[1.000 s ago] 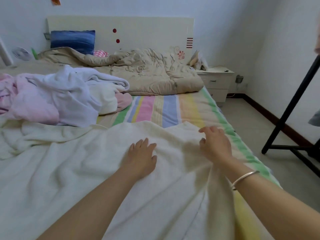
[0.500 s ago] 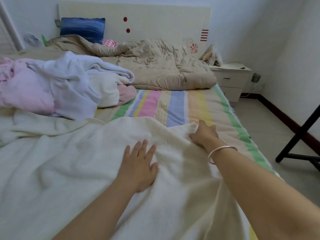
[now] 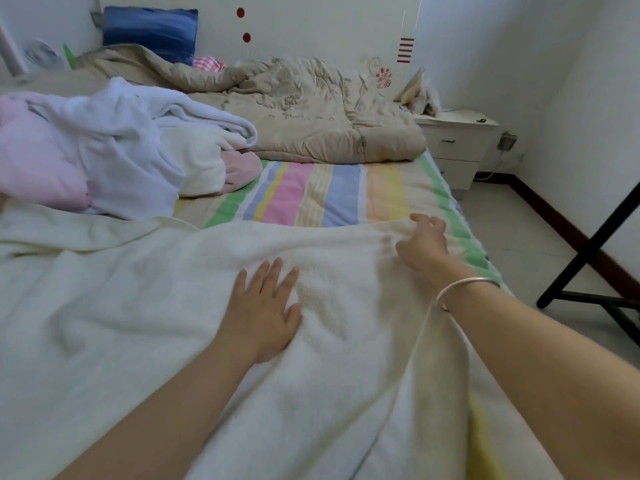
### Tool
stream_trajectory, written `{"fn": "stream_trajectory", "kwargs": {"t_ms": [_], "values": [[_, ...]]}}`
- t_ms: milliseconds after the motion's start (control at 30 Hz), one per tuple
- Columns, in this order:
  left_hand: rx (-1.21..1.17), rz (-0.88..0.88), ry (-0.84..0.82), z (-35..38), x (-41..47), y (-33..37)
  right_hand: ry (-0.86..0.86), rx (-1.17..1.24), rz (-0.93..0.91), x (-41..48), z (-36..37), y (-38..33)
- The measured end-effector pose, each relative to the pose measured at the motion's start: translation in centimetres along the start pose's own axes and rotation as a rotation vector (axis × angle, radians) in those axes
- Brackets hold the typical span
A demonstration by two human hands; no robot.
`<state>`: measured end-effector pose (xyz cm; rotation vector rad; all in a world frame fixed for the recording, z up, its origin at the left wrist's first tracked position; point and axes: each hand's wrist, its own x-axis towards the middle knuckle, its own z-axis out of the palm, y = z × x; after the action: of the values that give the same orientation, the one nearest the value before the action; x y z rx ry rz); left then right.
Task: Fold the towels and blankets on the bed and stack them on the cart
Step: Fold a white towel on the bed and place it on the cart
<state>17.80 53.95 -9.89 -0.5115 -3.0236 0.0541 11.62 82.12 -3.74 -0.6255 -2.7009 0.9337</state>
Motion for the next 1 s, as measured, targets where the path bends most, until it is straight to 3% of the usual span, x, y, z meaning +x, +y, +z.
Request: {"fn": "stream_trajectory", "kwargs": {"t_ms": [100, 233, 300, 400, 700, 900, 1000], "values": [[0.069, -0.017, -0.037, -1.1, -0.5, 0.3, -0.258, -0.107, -0.349, -7.4, 0.0, -2.5], [0.088, 0.049, -0.071, -3.6, -2.9, 1.3, -0.646, -0.187, -0.678, -20.2, -1.1, -4.2], [-0.113, 0.071, -0.047, -5.1, -5.6, 1.6, -0.697, -0.238, -0.733, -24.8, -2.8, -3.4], [-0.455, 0.08, 0.076, -7.0, -11.6, 1.8, -0.601, -0.285, -0.798, -29.7, -5.8, -1.3], [-0.623, 0.296, 0.336, -10.9, -28.0, 2.4, -0.167, -0.037, -0.652, -40.4, -8.9, 3.3], [-0.533, 0.321, 0.158, -10.7, -35.3, 0.9, -0.274, -0.073, -0.283, -44.9, -5.4, 0.7], [-0.394, 0.382, 0.125, -10.4, -37.7, -0.8, -0.282, -0.139, -0.245, -44.4, -4.9, 0.4]]}}
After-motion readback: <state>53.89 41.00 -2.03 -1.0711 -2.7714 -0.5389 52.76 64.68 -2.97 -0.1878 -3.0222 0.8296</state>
